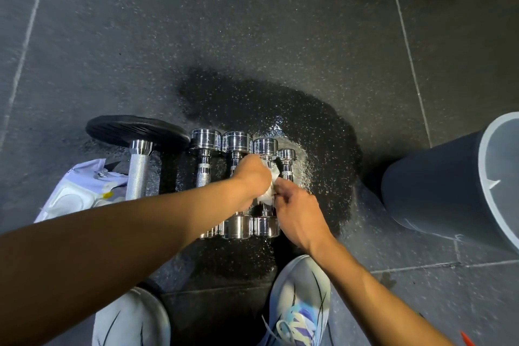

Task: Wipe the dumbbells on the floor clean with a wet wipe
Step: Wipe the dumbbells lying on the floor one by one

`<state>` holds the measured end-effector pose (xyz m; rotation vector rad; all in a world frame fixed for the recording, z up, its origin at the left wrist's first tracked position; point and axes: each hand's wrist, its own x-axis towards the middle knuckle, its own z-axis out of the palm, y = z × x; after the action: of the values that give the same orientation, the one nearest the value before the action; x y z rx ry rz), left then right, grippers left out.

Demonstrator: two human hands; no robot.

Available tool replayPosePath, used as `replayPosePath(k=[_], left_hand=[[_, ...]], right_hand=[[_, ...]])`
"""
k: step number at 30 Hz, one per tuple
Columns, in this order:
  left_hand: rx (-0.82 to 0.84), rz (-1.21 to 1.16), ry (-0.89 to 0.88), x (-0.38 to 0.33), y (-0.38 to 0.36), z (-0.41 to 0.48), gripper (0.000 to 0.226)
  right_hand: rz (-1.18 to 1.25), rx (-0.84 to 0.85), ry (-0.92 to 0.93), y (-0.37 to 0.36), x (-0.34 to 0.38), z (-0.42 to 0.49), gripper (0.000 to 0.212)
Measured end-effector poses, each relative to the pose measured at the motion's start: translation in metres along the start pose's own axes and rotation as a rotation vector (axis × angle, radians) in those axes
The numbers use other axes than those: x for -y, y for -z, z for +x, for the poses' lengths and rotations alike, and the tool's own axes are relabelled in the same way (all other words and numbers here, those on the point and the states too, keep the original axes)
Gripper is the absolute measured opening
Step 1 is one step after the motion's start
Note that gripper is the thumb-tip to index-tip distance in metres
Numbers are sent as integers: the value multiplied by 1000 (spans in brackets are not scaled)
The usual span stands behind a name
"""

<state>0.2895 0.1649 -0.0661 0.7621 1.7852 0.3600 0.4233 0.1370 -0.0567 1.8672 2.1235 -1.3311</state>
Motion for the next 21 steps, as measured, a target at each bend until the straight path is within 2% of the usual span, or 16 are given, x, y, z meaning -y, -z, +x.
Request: replayPosePath(k=[3, 6, 9, 13, 15, 21], left_hand=[[40, 36, 14, 8, -8, -4, 19], [165, 58, 78, 17, -19, -14, 36], [217, 15, 93, 17, -15, -15, 28], [90, -104, 81, -2, 8, -1, 28], [104, -69, 70, -5, 11, -3, 29], [283, 56, 109, 7, 2, -22, 29]], right_hand=[[45, 14, -45, 1, 3, 0, 39], [101, 2, -64, 3, 7, 5, 33], [144, 29, -96, 4, 6, 12, 36], [160, 183, -158, 4, 2, 8, 45], [154, 155, -149, 4, 1, 9, 39], [289, 118, -147, 11, 21, 29, 32]])
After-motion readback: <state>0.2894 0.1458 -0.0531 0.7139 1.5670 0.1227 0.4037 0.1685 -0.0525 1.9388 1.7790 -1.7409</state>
